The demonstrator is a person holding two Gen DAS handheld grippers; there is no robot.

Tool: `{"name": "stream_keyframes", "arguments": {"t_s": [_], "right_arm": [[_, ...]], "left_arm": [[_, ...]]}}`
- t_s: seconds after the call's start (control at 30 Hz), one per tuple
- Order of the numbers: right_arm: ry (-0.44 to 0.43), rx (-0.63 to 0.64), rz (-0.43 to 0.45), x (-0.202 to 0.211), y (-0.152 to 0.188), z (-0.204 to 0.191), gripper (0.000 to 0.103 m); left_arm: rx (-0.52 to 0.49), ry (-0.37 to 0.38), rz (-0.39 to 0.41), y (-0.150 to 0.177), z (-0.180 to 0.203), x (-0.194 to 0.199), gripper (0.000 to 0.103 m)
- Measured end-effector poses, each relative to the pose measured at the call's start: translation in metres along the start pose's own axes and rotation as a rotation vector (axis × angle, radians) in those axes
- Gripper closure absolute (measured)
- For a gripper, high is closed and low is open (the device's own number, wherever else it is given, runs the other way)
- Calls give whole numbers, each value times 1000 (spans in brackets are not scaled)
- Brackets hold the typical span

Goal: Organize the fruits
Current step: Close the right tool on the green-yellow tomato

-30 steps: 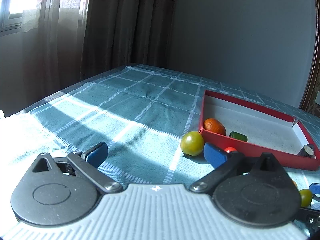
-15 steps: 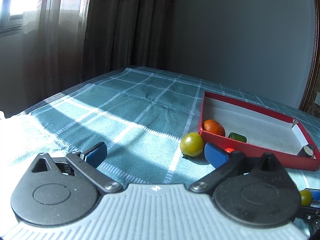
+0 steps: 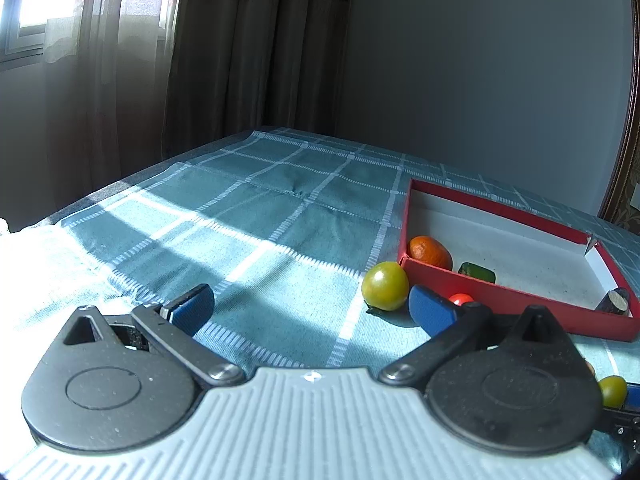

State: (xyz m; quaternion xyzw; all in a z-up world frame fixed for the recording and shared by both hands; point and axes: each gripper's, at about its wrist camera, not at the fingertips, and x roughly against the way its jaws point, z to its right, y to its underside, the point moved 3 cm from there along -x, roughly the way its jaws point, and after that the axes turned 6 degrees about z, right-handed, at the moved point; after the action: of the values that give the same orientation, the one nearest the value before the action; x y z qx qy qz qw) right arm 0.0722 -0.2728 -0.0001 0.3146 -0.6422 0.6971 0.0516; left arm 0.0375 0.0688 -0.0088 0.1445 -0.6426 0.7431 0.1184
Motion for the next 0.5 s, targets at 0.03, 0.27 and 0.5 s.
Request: {"name": "stream_keyframes", "arguments": {"t_s": [0.03, 0.27, 0.5], "right_arm": [[1, 1, 1, 0, 0, 0, 70], [-4, -15, 5, 2, 1, 1, 70], [-5, -41, 18, 6, 2, 1, 70]], "left_arm": [[0, 0, -1, 0, 0, 0, 0], [0, -4, -3, 0, 0, 0, 0], [0, -4, -1, 1, 0, 0, 0]]}}
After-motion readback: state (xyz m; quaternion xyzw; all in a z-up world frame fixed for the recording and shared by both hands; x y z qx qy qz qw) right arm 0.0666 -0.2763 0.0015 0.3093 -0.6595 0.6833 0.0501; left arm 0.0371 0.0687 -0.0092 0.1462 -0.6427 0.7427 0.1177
